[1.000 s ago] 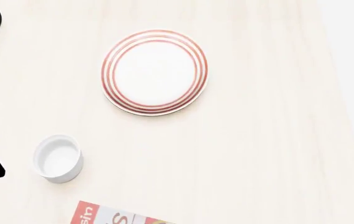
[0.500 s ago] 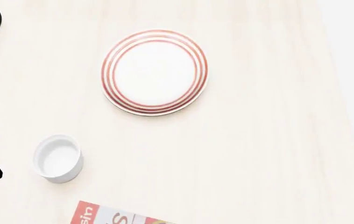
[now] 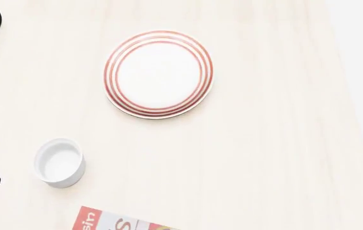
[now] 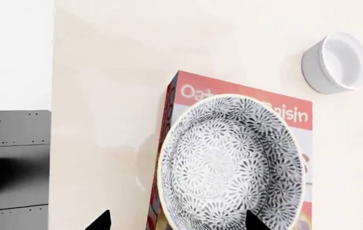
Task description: Pick the akita bowl on the cookies box and place it on the plate.
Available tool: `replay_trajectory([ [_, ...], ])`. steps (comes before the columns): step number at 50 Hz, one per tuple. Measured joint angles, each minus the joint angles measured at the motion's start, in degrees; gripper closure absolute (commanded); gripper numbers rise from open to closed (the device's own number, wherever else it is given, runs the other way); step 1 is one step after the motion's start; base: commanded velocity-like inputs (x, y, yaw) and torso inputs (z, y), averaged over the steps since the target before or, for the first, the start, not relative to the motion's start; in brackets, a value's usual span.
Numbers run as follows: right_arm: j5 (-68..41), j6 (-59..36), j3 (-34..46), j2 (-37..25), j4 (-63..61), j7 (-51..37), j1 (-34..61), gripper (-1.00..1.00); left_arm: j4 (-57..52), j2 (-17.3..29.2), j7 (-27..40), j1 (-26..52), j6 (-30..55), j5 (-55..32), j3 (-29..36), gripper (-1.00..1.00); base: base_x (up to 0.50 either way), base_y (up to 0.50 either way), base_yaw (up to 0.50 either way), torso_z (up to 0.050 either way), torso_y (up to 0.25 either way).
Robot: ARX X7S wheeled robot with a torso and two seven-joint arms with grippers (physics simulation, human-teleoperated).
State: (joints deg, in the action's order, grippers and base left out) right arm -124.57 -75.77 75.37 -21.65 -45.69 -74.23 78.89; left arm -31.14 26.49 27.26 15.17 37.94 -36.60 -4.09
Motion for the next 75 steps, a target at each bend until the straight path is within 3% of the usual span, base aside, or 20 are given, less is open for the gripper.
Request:
replay_trajectory([
  [40,8.58,-4.76,-0.02,0.42,1.24,7.68,-3.23,-1.0,0.41,0.3,-0.01,-0.87,-0.95,-0.19,-0.02,-1.0,0.0,0.0,0.0,0.0,0.0],
  [41,8.95,-4.95,-0.06,0.39,1.25,7.93,-3.34,1.0,0.43,0.31,-0.01,-0.89,-0.97,-0.19,-0.01,-1.0,0.0,0.0,0.0,0.0,0.0],
  [75,15.87,-8.16,1.71,-1.16,-0.3,9.42,0.12,1.0,0.54,0.62,0.15,-0.94,-1.07,-0.54,0.4,-1.0,0.0,0.0,0.0,0.0,0.0],
])
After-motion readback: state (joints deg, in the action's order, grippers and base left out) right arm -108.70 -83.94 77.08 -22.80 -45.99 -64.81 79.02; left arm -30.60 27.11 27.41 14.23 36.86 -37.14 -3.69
